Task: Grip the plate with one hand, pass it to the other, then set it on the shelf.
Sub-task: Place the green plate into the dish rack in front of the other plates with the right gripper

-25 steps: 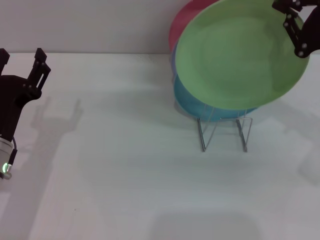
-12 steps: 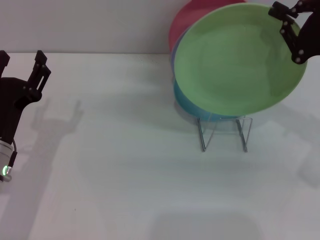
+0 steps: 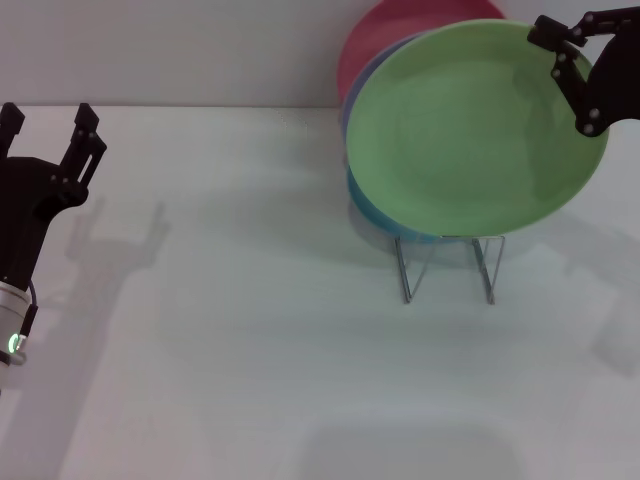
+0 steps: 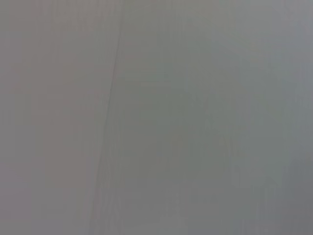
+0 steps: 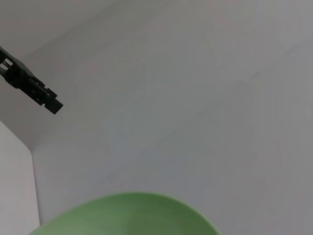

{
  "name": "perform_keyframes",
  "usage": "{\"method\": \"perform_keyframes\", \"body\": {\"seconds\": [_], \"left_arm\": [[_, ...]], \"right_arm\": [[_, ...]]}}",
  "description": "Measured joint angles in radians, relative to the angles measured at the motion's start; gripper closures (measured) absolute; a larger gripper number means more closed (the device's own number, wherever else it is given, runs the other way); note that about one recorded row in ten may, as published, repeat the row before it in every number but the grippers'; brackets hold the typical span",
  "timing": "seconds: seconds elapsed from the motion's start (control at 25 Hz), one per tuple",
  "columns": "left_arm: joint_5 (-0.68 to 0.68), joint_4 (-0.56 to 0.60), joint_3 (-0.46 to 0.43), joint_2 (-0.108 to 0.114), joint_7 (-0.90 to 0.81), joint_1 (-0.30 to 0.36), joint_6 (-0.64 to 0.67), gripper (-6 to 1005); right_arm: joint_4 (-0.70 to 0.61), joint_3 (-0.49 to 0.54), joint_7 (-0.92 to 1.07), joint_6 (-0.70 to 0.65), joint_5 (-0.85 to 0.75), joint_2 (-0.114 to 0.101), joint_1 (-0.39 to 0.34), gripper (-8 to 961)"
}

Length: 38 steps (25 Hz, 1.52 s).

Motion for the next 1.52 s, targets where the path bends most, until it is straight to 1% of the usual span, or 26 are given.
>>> {"method": "perform_keyframes", "body": {"seconds": [0.72, 0.92, 1.2, 1.36, 1.52], "left_arm": [[0.000, 0.001, 0.018, 0.000, 0.000, -0.002, 0.001, 184], [0.000, 0.003, 0.024, 0.000, 0.000, -0.002, 0.004, 184], [0.000, 0.001, 0.025, -0.001, -0.001, -0.019, 0.004, 184], [0.000, 0.000, 0.025, -0.001, -0.001, -0.027, -0.002, 184], [0.000, -0.009, 0.025, -0.002, -0.002, -0.031, -0.003, 184]], "right_arm": [[-0.003, -0.004, -0.035, 0.002, -0.029, 0.000, -0.016, 857], [-0.031, -0.005, -0.072, -0.001, -0.037, 0.003, -0.012, 852], [-0.047, -0.026, -0.078, 0.002, -0.065, 0.004, -0.016, 844], [-0.061, -0.028, -0.078, -0.008, -0.109, 0.005, -0.020, 839], [-0.083, -0.023, -0.078, -0.010, -0.111, 0.005, -0.022, 662]]}}
